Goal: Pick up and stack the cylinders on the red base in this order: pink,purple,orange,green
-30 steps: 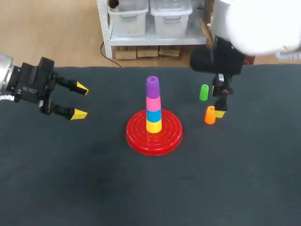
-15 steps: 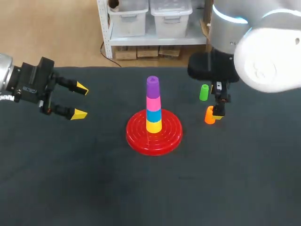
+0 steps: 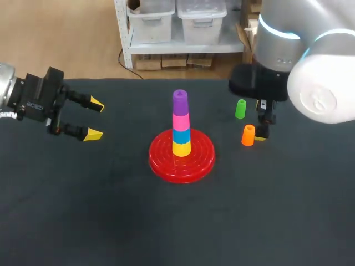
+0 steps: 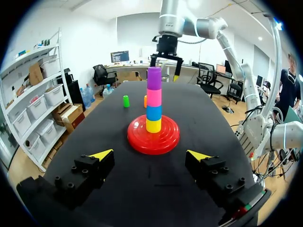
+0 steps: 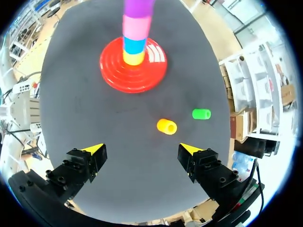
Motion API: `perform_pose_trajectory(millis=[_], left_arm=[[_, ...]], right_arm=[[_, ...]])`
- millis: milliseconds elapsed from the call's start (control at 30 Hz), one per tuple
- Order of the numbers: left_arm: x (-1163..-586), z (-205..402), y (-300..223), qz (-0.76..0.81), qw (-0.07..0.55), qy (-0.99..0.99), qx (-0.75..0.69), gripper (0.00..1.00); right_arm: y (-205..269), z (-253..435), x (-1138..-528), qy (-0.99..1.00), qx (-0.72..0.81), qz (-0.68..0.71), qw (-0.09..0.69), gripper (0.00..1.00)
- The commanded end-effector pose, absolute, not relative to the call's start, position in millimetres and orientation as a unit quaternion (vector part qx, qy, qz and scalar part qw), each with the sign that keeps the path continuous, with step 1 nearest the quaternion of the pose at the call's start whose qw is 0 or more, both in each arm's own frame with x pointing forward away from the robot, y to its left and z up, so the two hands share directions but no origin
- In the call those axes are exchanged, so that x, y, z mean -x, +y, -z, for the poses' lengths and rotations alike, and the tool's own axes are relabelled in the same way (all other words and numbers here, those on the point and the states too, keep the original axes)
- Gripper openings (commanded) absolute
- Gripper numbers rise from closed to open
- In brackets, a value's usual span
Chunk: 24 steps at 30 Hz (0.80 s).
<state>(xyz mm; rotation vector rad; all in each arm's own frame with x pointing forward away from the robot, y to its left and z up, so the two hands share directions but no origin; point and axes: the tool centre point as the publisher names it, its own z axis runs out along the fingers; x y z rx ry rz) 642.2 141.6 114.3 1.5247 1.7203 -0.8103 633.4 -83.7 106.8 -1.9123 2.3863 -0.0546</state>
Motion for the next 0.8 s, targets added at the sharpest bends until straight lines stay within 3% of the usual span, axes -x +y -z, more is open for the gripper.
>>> perform_pose_trajectory(millis=[33,800], left_arm=[[-642.1,-113.0,142.1,0.312,0.346,0.662,-0.587,1.0],[-642.1,-113.0,142.1,0.312,0.346,0.662,-0.587,1.0]], right_arm=[[-87.1,-87.8,-650.2,0.779,0.626,0.016,0.033,1.0],[-90.1,-42.3,-679.3,0.789,0.615,0.003,0.0,1.0]])
